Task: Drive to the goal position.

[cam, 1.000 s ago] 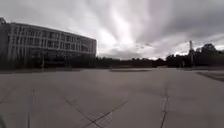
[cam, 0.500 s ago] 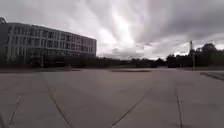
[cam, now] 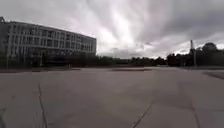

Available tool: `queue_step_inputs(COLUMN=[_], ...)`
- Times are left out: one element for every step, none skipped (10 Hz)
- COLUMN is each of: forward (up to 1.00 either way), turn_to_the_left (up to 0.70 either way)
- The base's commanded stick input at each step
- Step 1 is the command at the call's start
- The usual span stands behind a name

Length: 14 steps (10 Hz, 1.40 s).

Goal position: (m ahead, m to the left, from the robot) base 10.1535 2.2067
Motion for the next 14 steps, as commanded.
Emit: queue_step_inputs(forward=[0.70, 0.70, 0.70, 0.70, 0.70, 0.70, 0.70, 0.70, 0.70, 0.70, 0.70, 0.70, 0.70, 0.70], turn_to_the_left=[0.01, 0.13, 0.27, 0.35, 0.35, 0.24, 0.08, 0.00, 0.00, 0.00, 0.00, 0.00, 0.00, 0.00])
